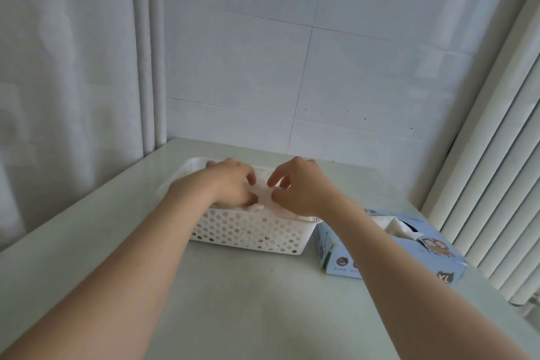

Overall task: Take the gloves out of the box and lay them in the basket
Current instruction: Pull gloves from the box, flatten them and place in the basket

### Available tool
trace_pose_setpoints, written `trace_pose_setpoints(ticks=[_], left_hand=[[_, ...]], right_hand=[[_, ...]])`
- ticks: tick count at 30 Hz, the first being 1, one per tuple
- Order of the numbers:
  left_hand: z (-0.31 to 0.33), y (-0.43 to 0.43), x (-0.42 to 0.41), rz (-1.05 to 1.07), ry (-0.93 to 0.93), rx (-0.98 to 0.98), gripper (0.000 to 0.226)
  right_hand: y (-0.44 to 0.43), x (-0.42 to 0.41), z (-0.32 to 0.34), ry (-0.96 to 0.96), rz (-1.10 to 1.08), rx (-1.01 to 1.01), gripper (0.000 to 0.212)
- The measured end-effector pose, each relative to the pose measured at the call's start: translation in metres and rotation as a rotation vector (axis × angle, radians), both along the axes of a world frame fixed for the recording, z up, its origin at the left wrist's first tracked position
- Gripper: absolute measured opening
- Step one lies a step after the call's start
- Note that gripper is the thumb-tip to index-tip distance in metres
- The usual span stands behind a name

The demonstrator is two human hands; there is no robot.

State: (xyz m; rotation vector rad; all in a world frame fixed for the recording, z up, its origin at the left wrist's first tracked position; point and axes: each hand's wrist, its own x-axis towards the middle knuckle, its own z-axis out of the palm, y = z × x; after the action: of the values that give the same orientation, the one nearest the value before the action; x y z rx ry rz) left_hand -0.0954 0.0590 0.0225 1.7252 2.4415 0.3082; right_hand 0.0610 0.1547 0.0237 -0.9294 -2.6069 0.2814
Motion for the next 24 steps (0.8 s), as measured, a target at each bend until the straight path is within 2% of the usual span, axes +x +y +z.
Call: trace_pose_setpoints(ticks=[3,6,9,11,14,16,20,24], left_hand=[[-0.003,0.002,0.000,-0.042,-0.060,-0.110,0.053],[-0.004,0.002,-0.002,-0.041,-0.110,-0.123,0.054],[-0.002,0.000,0.001,-0.037,-0.078,-0.090,0.053],[0.001,0.000,0.005,-0.022,-0.069,0.002,0.044],[0.002,0.006,0.017,-0.012,-0.022,0.258,0.018],[0.001,0.010,0.036,-0.029,0.049,0.433,0.015],[-0.011,0.017,0.082,-0.210,0.209,0.731,0.014],[-0.036,0.027,0.120,-0.432,0.334,0.822,0.017]], right_hand=[[0.005,0.002,-0.003,0.076,-0.108,0.015,0.034],[0.010,0.007,-0.010,0.065,-0.181,0.138,0.036],[0.013,0.018,-0.016,0.140,-0.209,0.140,0.033],[0.013,0.029,-0.020,0.279,-0.221,0.102,0.029],[0.010,0.047,-0.028,0.472,-0.235,0.055,0.022],[0.009,0.061,-0.034,0.534,-0.240,0.062,0.019],[0.020,0.093,-0.042,0.480,-0.263,0.143,0.028],[0.029,0.130,-0.050,0.396,-0.245,0.210,0.040]])
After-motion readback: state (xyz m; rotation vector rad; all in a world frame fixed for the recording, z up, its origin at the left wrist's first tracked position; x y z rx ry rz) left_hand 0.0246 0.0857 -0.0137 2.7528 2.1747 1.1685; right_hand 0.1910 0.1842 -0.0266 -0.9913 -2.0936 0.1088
